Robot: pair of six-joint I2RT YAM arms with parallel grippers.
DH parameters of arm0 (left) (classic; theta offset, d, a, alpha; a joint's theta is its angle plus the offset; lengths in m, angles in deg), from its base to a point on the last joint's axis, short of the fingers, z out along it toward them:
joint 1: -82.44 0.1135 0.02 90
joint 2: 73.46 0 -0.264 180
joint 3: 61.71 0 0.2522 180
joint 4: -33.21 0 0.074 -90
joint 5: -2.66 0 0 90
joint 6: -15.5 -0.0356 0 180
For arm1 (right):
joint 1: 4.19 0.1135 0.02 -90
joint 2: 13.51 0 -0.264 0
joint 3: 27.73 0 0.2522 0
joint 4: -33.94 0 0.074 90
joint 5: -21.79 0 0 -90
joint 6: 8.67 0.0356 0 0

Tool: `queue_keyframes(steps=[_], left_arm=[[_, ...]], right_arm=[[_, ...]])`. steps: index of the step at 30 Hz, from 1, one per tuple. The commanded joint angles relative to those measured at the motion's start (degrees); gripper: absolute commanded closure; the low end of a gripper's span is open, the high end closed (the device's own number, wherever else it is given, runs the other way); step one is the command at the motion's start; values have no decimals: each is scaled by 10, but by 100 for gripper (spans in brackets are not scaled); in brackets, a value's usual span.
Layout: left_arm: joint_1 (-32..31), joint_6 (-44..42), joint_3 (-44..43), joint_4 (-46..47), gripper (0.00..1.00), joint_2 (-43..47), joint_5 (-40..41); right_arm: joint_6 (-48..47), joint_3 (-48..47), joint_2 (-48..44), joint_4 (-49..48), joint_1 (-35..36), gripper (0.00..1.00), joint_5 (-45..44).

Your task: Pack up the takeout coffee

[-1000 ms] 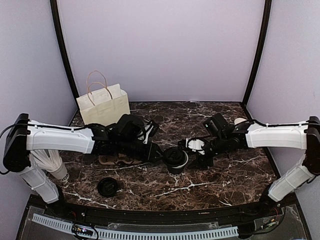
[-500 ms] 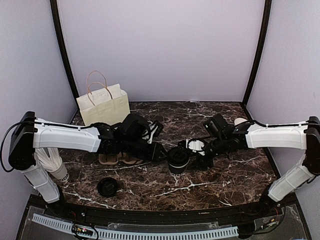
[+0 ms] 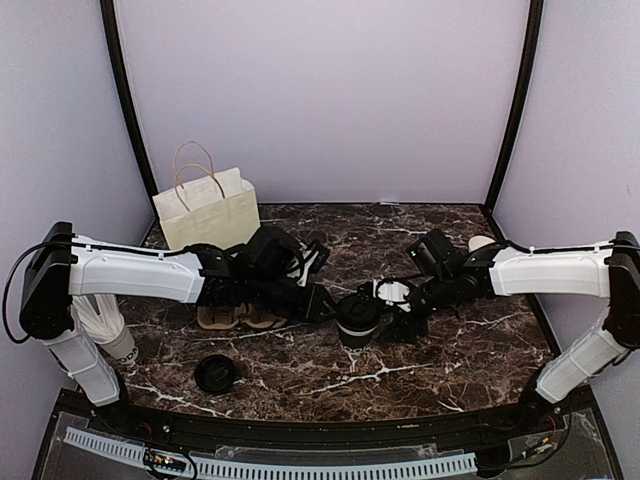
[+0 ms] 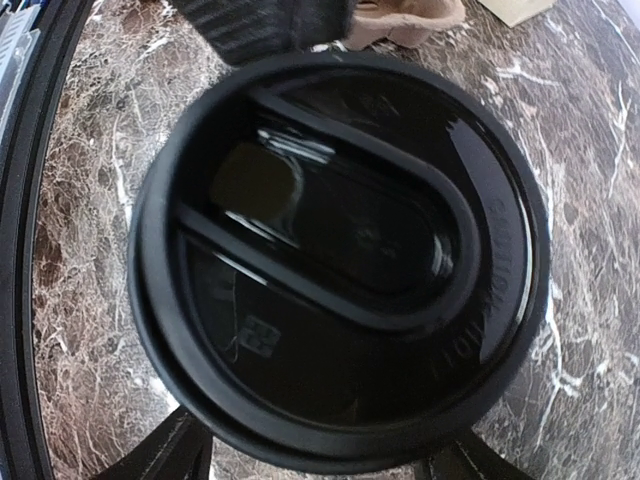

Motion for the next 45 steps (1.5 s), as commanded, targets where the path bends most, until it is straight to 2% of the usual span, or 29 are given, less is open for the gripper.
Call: queue_keyframes(steps=[1, 10, 16, 21, 31, 45], left_arm=[[2, 0, -11, -8, 65, 22, 0], [2, -11, -8, -55, 61, 51, 21], [1, -18, -12, -68, 50, 91, 58], [2, -13, -53, -69, 46, 53, 78], [2, 43, -91, -50, 45, -24, 57], [1, 59, -47, -39, 55, -40, 36]], right_arm=[[-9, -5, -13, 18, -17, 30, 11], [0, -40, -45, 75, -36, 28, 2], [70, -108, -47, 127, -79, 30, 91], [169, -155, 1, 140, -93, 36, 149], [212, -176, 68, 174, -111, 41, 212], [220, -146, 97, 159, -111, 50, 230]])
